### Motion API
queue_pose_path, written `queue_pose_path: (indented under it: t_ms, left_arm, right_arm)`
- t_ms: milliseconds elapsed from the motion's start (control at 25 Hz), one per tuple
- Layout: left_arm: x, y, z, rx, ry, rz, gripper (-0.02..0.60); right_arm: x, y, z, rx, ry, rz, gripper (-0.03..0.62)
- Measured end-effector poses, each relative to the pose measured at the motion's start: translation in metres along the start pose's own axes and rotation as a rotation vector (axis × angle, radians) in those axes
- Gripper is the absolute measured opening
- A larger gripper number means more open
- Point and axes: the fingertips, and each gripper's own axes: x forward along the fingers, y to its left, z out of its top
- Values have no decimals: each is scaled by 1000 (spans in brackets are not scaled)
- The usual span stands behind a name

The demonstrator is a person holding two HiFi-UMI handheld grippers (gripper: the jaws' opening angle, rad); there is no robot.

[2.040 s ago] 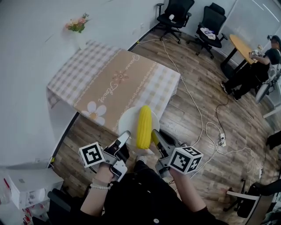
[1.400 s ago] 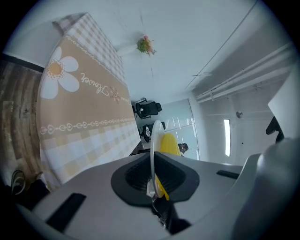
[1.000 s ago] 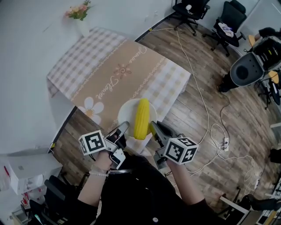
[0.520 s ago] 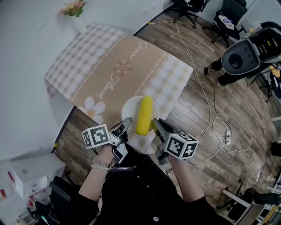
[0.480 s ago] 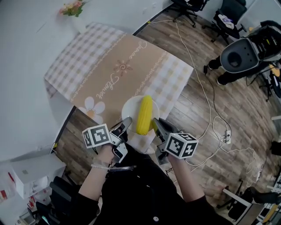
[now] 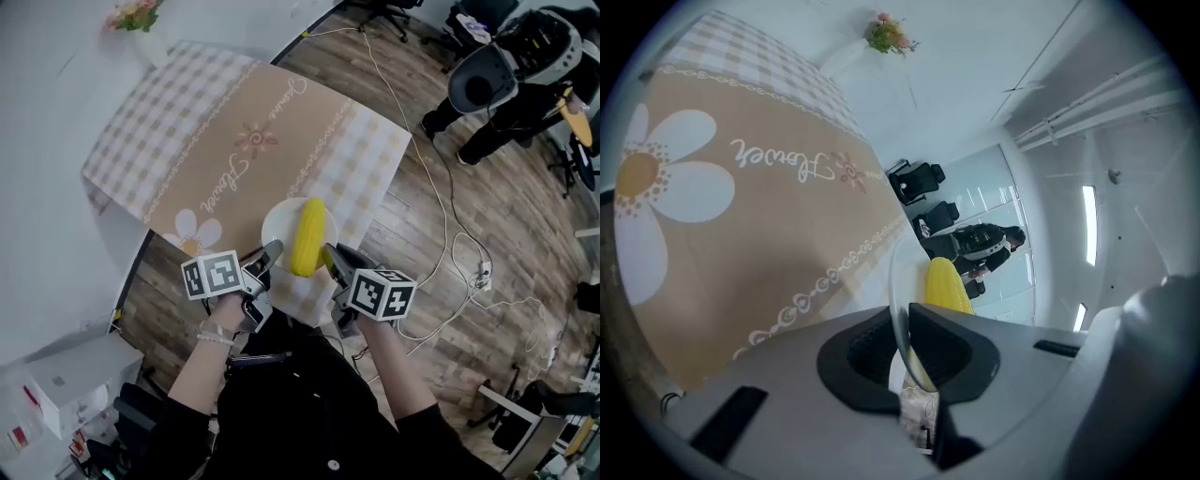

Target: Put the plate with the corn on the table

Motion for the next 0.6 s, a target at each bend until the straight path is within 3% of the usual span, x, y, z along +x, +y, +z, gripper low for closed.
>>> queue_pose_path:
  t_ms: [600]
  left_arm:
    - [37, 41, 14, 57, 98, 66, 41]
  right_arm:
    - [44, -34, -7, 21, 59, -95, 111]
